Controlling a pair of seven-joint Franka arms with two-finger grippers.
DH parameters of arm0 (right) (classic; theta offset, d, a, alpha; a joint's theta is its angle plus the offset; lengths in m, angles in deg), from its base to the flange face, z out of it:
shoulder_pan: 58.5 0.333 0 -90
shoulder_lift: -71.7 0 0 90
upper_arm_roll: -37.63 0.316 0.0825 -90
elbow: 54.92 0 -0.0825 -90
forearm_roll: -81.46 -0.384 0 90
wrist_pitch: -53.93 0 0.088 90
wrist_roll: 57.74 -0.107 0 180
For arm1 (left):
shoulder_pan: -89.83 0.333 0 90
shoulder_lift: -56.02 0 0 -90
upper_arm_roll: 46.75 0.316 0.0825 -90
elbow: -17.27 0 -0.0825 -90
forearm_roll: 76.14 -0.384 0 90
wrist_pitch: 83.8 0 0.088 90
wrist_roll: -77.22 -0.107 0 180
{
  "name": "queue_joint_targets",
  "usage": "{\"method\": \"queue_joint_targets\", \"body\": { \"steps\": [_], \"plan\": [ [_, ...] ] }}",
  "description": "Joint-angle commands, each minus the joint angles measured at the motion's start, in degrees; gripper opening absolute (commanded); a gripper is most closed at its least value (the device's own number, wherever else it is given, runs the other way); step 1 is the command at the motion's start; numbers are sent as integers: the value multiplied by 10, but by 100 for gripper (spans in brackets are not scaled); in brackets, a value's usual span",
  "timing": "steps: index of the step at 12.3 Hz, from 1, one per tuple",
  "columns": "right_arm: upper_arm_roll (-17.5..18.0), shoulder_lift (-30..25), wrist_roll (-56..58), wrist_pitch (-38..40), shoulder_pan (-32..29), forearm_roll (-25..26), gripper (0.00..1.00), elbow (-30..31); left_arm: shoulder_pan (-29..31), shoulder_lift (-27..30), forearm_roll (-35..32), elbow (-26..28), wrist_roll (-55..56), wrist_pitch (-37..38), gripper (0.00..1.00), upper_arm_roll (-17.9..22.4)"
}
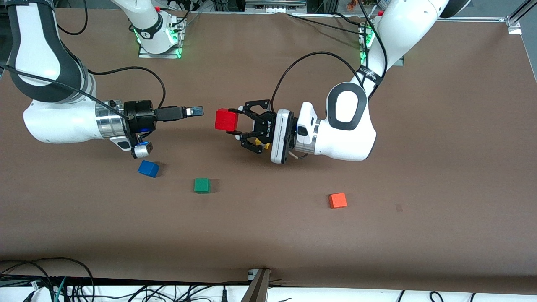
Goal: Pass red block to right arm, stack on blue
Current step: 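Close the right gripper on the red cube beside the left gripper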
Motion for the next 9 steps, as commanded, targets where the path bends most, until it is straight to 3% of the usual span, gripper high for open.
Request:
{"method": "queue_joint_targets", "body": {
  "steps": [1, 4, 9],
  "plan": [
    [-1, -7, 68, -11, 3, -71, 100, 58, -9, -20, 18, -22, -17, -4, 0, 5],
    [-1, 14, 123, -12, 4, -167, 100, 99, -9, -28, 19, -22, -35, -4, 0, 5],
    [-1, 54, 160, -15, 24, -208, 100, 100, -9, -28, 19, -22, -35, -4, 0, 5]
  ]
}}
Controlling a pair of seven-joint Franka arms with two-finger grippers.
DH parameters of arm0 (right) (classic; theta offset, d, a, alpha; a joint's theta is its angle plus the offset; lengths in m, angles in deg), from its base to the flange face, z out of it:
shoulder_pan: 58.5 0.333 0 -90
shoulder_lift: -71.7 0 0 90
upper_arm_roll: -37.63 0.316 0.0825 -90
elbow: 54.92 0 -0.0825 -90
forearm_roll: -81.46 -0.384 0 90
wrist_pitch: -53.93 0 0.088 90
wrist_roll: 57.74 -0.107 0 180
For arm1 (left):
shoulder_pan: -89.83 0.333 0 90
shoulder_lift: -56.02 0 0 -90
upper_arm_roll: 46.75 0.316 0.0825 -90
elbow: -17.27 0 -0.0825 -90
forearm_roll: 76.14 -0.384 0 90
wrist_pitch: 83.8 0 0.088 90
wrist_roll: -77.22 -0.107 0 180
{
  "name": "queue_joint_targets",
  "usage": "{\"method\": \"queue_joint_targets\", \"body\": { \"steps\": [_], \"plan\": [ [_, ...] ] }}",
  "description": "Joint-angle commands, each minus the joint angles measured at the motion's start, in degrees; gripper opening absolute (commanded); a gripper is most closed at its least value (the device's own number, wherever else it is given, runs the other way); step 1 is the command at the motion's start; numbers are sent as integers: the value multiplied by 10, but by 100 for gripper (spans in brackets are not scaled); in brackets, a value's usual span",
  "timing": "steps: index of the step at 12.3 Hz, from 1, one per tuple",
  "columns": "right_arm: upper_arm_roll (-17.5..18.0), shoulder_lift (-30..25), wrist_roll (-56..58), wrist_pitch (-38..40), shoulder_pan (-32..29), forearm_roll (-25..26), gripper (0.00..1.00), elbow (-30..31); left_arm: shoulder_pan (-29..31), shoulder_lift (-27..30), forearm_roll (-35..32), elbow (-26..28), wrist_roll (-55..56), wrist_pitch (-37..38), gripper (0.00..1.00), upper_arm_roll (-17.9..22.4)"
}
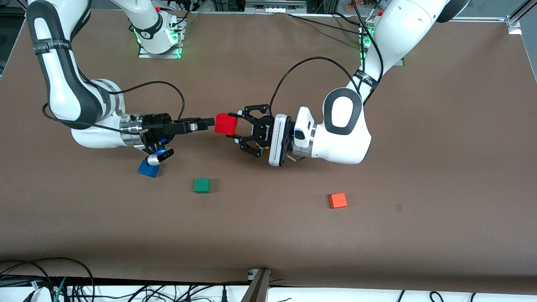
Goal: Pass red block to right arm, stack on blue
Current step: 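Close the right gripper on the red cube beside the left gripper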
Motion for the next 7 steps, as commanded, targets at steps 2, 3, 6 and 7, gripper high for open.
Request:
{"method": "queue_joint_targets", "body": {
  "steps": [2, 3, 6, 7],
  "plan": [
    [-1, 5, 23, -12, 28, -49, 100, 5, -7, -10, 19, -19, -13, -2, 0, 4],
    [-1, 4, 23, -11, 29, -49, 100, 6, -6, -10, 19, -20, -13, -2, 0, 4],
    [2, 7, 23, -19, 42, -56, 74, 6, -7, -10, 20, -22, -12, -2, 0, 4],
    [2, 7, 23, -13, 41, -57, 50, 6, -7, -10, 19, -23, -10, -2, 0, 4]
  ]
}}
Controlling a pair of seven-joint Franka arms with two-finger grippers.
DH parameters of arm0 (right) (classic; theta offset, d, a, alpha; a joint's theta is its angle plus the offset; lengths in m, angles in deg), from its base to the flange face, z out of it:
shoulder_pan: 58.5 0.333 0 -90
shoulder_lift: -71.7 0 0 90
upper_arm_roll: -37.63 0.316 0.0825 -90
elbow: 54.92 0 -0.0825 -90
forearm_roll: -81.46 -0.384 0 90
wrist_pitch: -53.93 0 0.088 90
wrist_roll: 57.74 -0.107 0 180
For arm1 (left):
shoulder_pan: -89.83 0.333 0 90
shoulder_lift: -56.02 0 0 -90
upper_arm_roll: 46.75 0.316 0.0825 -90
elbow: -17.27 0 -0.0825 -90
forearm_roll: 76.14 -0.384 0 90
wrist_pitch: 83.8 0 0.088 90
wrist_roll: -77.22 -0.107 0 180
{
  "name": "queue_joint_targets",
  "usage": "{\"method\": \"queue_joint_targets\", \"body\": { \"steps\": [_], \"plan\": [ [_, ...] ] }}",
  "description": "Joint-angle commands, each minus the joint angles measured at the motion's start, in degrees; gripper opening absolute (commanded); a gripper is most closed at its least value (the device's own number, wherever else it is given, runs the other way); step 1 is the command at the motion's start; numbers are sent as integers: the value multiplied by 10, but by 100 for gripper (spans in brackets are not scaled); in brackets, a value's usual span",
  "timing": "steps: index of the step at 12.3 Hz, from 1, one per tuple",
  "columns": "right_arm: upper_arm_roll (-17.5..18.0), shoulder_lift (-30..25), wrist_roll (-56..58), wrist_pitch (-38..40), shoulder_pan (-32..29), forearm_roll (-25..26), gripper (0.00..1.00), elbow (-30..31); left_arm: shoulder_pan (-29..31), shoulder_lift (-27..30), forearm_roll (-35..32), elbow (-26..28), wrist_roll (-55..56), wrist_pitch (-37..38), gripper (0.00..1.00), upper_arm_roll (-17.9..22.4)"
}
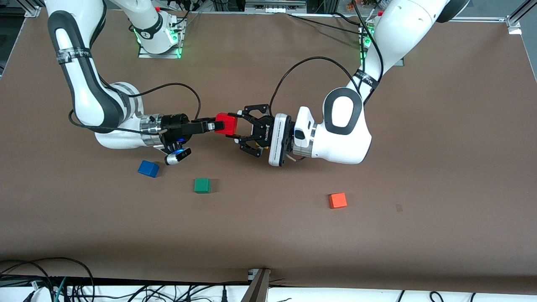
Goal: Pass red block to right arm, stack on blue
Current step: 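Close the right gripper on the red cube beside the left gripper, then open the left gripper and draw it back from the red cube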
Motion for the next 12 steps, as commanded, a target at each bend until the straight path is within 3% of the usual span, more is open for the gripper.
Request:
{"method": "queue_joint_targets", "body": {
  "steps": [1, 2, 4, 5, 6, 12],
  "plan": [
    [1, -6, 9, 1, 3, -20, 34, 6, -7, -10, 19, -21, -6, -2, 0, 4],
    [1, -7, 9, -1, 3, -20, 21, 6, -6, -10, 20, -21, -3, -1, 0, 3],
    [0, -7, 9, 0, 3, -20, 12, 4, -6, -10, 28, -20, 5, -1, 0, 4],
    [0, -7, 9, 0, 2, -20, 12, 3, -6, -10, 28, -20, 11, 0, 12, 3],
    [-1, -7, 9, 0, 2, -20, 12, 3, -5, -10, 28, -20, 26, 1, 99, 3],
    [-4, -10, 9, 1, 0, -6, 12, 1, 29, -5, 25, -25, 45, 11, 100, 9]
  ]
}}
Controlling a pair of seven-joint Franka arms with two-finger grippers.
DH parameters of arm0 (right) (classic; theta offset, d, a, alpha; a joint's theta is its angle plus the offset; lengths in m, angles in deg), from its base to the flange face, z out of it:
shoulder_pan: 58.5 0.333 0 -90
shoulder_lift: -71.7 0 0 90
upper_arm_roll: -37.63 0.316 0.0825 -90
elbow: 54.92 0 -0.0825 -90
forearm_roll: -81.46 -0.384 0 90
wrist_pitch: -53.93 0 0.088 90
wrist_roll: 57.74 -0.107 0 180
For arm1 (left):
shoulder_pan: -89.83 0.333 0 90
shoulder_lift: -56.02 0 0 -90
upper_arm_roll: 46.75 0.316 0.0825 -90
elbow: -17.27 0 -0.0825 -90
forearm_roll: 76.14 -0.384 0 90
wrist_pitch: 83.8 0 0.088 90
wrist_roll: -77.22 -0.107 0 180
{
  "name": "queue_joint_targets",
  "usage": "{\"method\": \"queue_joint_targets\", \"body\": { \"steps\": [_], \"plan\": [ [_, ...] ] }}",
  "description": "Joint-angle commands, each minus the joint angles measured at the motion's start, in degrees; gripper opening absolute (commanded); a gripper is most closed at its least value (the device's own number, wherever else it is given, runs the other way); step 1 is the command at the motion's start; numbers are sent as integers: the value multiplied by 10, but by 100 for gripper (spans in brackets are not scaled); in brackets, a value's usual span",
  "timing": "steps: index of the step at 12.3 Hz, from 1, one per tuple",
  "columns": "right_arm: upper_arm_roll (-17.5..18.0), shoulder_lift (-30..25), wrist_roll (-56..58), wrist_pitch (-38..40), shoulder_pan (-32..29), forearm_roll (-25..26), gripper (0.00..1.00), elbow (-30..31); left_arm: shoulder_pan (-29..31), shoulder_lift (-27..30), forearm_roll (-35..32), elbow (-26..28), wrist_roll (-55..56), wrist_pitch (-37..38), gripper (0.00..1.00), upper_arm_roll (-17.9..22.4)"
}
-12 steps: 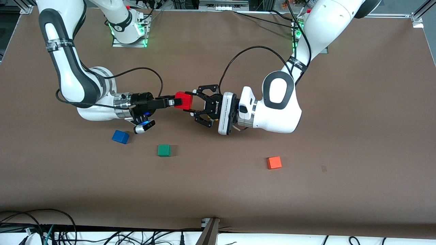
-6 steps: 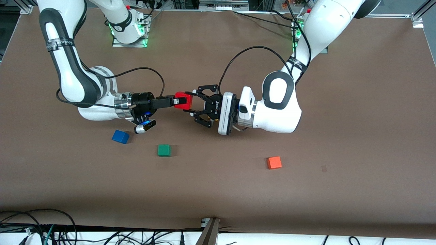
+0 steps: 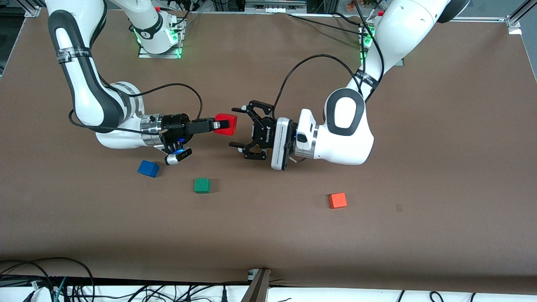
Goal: Pass red block to right arm, stack on blue
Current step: 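Open the left gripper and draw it back from the red cube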
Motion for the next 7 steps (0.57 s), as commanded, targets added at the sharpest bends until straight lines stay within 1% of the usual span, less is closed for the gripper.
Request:
{"method": "queue_joint_targets", "body": {
  "steps": [1, 2, 4, 5, 6, 7],
  "plan": [
    [-3, -11, 6, -6, -1, 23, 12, 1, 33, -3, -9, -18, 3, 24, 100, 3],
    [-3, -10, 7, -8, -1, 52, 12, -1, 43, -4, -16, -22, 3, 35, 100, 4],
    [-7, -9, 7, -12, -8, 149, 12, -13, 67, -3, -58, -38, 4, 49, 100, 5],
    [-11, -9, 7, -12, -8, 191, 12, -15, 76, -3, -86, -50, 4, 55, 100, 5],
    [-12, -6, 7, -13, -9, 234, 12, -16, 89, -2, -129, -55, 6, 77, 100, 5],
    [-16, -5, 7, -27, -9, 298, 12, -16, 110, -2, -160, -55, 9, 113, 100, 5]
  ]
}}
